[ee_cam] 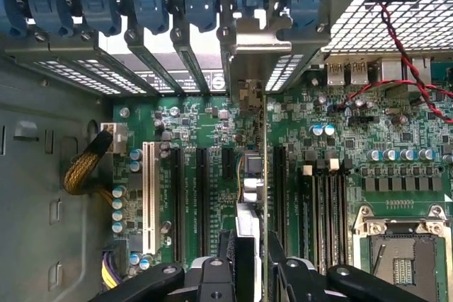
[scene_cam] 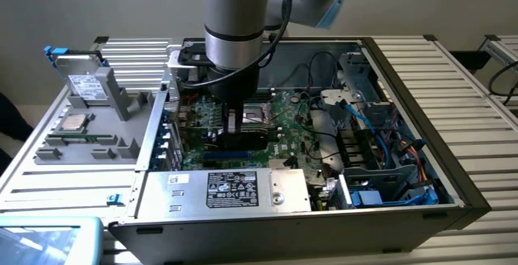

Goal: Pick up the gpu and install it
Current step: 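Insert the gpu into the slot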

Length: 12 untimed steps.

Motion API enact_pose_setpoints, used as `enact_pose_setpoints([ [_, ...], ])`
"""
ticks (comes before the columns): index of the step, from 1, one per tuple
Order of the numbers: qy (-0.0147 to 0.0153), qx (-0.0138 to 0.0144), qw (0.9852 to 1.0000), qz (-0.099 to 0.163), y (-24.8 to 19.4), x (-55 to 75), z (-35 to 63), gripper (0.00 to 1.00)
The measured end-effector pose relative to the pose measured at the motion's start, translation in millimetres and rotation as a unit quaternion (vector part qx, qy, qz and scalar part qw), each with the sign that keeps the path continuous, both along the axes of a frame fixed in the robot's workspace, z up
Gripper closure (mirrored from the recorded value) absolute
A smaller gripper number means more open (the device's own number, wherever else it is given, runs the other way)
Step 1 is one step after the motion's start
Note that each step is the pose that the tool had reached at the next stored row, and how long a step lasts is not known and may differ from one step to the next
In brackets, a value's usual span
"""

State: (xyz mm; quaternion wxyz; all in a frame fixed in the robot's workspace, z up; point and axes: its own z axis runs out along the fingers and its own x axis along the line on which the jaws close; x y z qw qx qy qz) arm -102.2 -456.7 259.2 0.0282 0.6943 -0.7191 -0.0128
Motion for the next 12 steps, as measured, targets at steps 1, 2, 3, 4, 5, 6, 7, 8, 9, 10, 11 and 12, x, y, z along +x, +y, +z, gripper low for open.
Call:
enact_pose_setpoints([
  [1,0.0,0.0001,1.0,0.0,-0.1,-0.1,-0.3,0.72],
  [2,0.0001,0.0002,1.0,0.0,-0.2,-0.2,-0.5,0.72],
  [3,0.0001,0.0002,1.0,0.0,-0.1,-0.5,-0.8,0.72],
  [4,0.0001,0.0002,1.0,0.0,-0.2,-0.8,-1.1,0.72],
  [5,0.0001,0.0002,1.0,0.0,-0.2,-1.2,-1.4,0.72],
  [6,0.0001,0.0003,1.0,0.0,-0.2,-1.5,-1.6,0.72],
  [7,0.0001,0.0002,1.0,0.0,-0.3,-1.8,-1.8,0.72],
  [8,0.0001,0.0002,1.0,0.0,-0.3,-2.2,-1.9,0.72],
  [9,0.0001,0.0002,1.0,0.0,-0.3,-2.2,-2.1,0.72],
  [10,0.0004,0.0002,1.0,0.0,-0.3,-2.2,-2.1,0.72],
  [11,0.0004,0.0002,1.0,0.0,-0.3,-2.2,-2.2,0.72],
  [12,0.0004,0.0002,1.0,0.0,-0.3,-2.2,-2.2,0.72],
])
